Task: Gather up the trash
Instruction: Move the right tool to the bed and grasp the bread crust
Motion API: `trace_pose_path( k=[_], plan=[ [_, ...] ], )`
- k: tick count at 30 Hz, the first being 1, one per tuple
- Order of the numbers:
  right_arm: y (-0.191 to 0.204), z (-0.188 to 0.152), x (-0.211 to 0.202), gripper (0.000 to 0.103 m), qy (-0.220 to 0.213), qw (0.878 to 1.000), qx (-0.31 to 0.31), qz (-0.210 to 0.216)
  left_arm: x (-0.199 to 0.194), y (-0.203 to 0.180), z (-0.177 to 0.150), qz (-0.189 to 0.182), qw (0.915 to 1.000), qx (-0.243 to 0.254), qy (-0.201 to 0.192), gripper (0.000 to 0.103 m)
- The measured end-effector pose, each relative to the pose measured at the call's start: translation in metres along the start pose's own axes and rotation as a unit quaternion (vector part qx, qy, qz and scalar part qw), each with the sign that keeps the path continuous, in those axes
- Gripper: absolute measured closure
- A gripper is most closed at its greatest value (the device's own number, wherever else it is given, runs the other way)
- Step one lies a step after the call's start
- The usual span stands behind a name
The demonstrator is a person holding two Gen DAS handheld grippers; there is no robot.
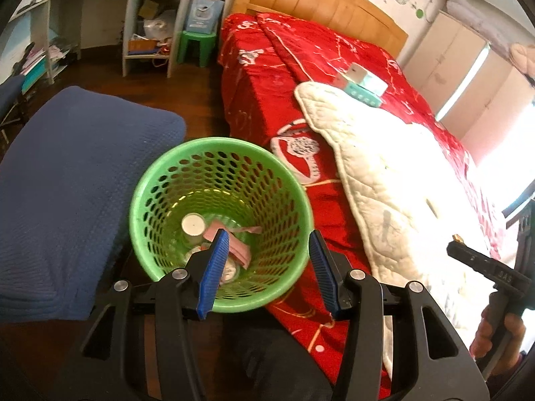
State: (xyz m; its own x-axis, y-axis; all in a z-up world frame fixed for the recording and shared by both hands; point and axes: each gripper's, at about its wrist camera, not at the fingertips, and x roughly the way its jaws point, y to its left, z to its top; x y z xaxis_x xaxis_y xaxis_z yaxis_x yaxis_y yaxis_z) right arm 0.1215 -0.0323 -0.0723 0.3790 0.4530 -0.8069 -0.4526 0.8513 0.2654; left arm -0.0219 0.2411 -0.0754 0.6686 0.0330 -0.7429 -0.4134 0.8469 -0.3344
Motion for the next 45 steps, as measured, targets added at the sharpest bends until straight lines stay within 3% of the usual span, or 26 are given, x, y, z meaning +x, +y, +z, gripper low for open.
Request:
trace_pose_path(
  k=[11,16,22,42,45],
  plan=[
    [-0.093,-0.005,-0.036,0.018,-0.031,0.996,0.049,-0.074,0.009,-0.027,-0.004,-0.007,0.9996,0.024,0.015,0.053],
    [-0.128,-0.002,-0.038,0.029,-0.029,0.993,0.058,-0.099,0.015,-0.034,-0.006,-0.005,0.9993,0.032,0.021,0.053],
    [-0.158,0.003,-0.032,0.036,-0.02,0.991,0.064,-0.113,0.022,-0.044,-0.008,-0.002,0.9988,0.04,0.029,0.053],
    [-0.176,0.02,0.013,0.043,0.014,0.989,0.038,-0.144,0.05,-0.062,-0.012,0.006,0.9968,0.057,0.055,0.053],
    [-0.177,0.022,0.017,0.05,0.014,0.987,0.038,-0.158,0.052,-0.067,-0.011,0.004,0.9965,0.061,0.057,0.053]
  ],
)
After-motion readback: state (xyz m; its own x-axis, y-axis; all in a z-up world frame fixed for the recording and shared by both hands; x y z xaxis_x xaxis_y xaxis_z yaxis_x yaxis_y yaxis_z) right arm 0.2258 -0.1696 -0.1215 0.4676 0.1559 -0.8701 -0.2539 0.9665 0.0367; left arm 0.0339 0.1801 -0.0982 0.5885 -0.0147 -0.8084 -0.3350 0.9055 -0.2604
